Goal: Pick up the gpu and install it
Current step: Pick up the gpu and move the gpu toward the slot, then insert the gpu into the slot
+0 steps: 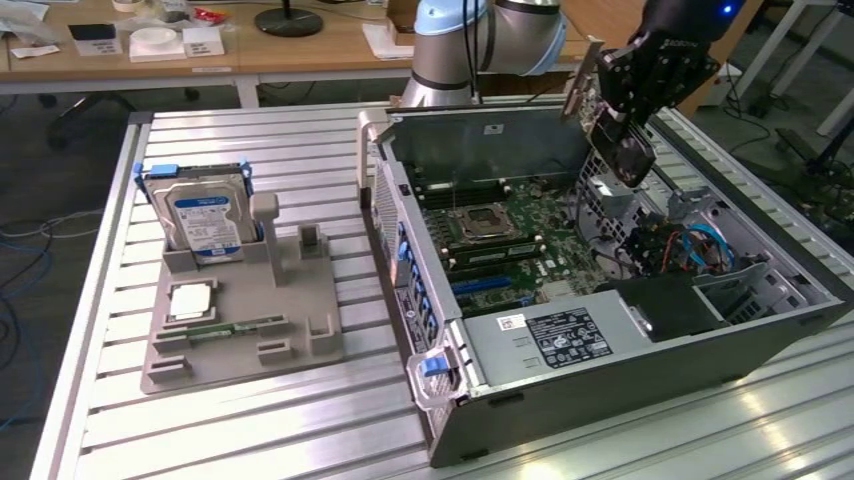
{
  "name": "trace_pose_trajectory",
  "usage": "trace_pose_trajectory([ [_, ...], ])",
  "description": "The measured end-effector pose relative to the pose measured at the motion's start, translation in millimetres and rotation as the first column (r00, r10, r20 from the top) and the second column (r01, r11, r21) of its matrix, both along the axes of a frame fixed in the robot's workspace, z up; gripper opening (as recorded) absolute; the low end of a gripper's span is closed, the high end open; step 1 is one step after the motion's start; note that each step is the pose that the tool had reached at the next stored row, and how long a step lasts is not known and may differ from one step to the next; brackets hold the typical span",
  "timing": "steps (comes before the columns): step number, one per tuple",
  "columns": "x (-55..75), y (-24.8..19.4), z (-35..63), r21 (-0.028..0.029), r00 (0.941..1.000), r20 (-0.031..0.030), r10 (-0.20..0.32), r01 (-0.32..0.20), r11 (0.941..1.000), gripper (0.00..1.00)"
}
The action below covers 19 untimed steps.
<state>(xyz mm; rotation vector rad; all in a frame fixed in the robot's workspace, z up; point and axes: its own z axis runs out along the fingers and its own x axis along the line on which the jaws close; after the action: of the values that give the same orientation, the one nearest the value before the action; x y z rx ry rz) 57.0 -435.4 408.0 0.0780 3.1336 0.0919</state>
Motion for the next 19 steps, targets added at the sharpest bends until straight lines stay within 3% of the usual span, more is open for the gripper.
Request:
trace_pose_trajectory([
  [4, 6.9, -0.2, -0.1, 0.0001, 1.0000, -0.0001, -0.002, 0.002, 1.0000, 0.27],
  [9, 8.2, -5.1, -0.2, 0.0000, 1.0000, 0.0000, -0.007, 0.007, 1.0000, 0.27],
  [19, 8.3, -5.2, -0.2, -0.0002, 1.0000, 0.0000, -0.007, 0.007, 1.0000, 0.27],
])
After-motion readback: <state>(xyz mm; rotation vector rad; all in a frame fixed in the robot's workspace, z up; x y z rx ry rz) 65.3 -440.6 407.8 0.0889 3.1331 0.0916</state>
